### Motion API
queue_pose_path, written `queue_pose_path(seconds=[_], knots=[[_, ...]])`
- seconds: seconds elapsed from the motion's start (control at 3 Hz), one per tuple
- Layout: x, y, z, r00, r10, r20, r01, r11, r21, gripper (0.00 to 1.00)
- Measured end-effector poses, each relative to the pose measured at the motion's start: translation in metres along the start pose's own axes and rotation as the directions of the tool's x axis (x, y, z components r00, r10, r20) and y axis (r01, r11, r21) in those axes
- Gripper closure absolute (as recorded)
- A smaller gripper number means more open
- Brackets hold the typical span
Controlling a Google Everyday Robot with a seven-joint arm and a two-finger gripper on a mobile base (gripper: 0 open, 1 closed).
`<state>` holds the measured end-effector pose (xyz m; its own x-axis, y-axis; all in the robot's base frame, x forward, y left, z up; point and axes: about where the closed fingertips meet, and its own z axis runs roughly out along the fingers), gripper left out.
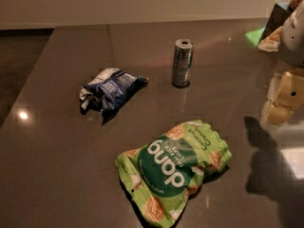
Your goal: Pick redbull can
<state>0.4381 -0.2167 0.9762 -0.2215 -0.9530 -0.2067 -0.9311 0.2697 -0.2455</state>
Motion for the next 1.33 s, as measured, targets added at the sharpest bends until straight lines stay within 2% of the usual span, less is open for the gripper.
queue_pose_path(seconds=[0.33,0.67,1.33], knots=[[0.000,0.000,0.000,1.000,0.000,0.000,0.000,1.0000,0.000,0.00],[-0.013,-0.004,0.008,0.999,0.009,0.049,-0.008,0.9998,-0.016,0.00],[-0.052,-0.036,0.047,0.980,0.083,0.181,-0.076,0.9959,-0.049,0.00]])
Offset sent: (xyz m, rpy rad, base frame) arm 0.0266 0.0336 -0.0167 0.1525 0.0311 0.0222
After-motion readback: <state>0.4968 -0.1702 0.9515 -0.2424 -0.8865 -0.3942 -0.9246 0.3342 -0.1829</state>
